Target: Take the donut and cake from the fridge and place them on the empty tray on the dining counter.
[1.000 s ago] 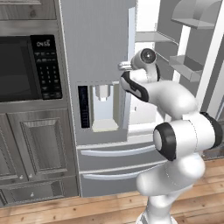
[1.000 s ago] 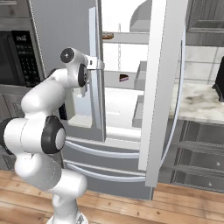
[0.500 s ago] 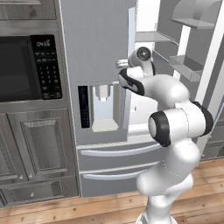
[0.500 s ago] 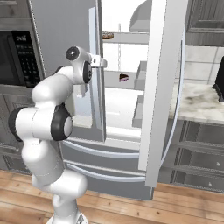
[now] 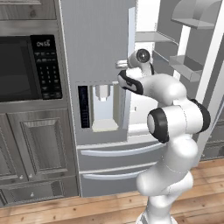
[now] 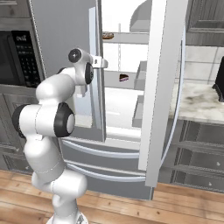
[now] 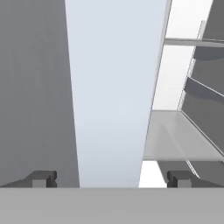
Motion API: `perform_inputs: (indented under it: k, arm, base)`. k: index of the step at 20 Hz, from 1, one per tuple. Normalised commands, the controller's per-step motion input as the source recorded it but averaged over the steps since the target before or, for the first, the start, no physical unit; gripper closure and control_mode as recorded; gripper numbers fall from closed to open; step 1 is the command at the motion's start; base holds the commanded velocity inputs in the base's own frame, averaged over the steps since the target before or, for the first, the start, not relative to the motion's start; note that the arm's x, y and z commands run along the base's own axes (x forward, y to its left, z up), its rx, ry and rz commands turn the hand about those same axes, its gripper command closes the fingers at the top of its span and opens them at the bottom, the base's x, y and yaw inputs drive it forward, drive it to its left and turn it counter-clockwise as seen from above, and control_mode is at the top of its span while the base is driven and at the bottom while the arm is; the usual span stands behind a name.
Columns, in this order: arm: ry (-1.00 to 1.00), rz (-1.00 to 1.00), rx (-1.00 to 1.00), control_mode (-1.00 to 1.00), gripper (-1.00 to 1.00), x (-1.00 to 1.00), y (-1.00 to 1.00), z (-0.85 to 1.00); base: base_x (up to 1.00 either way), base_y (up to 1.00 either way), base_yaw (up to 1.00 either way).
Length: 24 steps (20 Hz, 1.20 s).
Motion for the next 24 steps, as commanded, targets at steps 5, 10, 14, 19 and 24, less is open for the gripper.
perform_inputs:
  k: [5, 10, 14, 19, 24]
  arm:
    - [0.0, 0.0, 0.04, -1.0, -1.0, 0.38, 0.0, -0.22]
    - [0.0, 0.0, 0.02, -1.0, 1.0, 0.39, 0.0, -0.19]
    - [0.0, 0.0, 0.02, -1.0, 1.0, 0.43, 0.0, -0.11]
    - [0.01, 0.0, 0.08, -1.0, 1.0, 0.38, 0.02, -0.04]
    - [0.03, 0.0, 0.1, -1.0, 1.0, 0.2, 0.27, 0.0]
  base:
    - [0.0, 0.0, 0.0]
    - [0.0, 0.0, 0.0]
    - [0.0, 0.0, 0.0]
    - [0.0, 0.0, 0.0]
    - [0.0, 0.0, 0.0]
